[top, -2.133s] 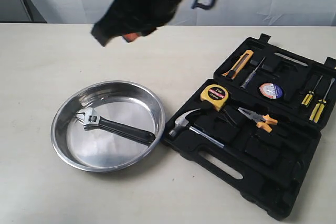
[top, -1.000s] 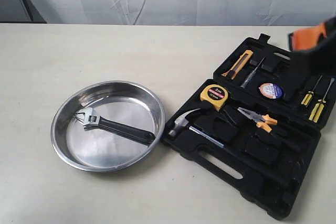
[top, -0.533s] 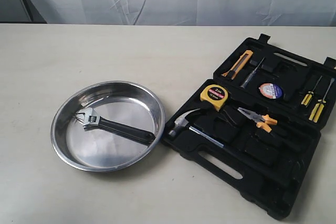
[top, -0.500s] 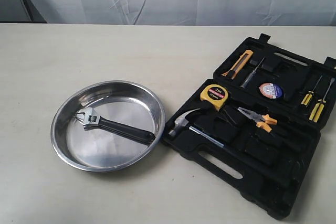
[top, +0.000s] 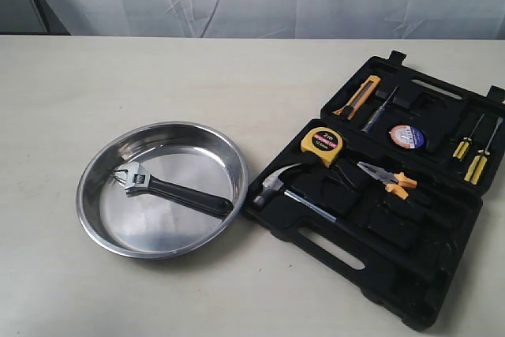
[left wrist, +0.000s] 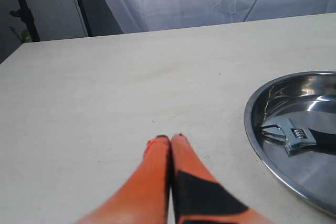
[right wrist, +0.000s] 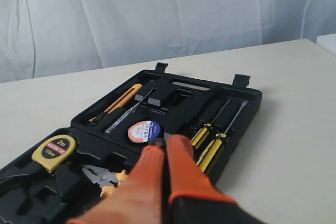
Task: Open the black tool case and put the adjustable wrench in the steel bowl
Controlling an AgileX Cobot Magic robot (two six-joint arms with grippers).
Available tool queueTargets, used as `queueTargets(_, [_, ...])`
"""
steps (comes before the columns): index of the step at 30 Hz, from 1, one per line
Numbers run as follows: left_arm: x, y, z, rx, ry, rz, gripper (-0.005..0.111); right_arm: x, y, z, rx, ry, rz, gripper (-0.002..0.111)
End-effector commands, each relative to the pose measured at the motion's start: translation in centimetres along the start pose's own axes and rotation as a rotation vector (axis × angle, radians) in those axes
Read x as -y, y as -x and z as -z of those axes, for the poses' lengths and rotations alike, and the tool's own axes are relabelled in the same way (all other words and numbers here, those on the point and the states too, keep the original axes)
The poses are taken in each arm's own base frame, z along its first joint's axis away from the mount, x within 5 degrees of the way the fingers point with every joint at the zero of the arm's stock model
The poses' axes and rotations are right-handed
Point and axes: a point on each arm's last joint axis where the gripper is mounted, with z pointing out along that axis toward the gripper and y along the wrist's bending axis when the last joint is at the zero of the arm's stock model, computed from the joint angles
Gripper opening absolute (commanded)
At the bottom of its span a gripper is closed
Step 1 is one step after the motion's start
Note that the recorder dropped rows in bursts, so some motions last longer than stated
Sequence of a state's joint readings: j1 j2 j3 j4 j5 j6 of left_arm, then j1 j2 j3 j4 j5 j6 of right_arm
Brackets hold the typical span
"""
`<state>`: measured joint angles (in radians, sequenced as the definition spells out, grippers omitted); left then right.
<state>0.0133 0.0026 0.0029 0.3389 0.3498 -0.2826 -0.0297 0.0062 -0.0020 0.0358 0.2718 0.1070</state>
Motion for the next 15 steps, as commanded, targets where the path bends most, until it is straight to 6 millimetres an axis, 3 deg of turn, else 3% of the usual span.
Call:
queueTargets(1, [-0.02, 0.19, 0.05, 0.015, 0.002, 0.000, 0.000, 0.02, -0.06, 0.03, 0.002, -0.003, -0.004, -0.001])
queueTargets(15, [-0.02, 0.19, 0.05, 0.015, 0.002, 0.000, 0.000, 0.02, -0.01, 0.03, 0.008, -0.003, -0.002, -0.001])
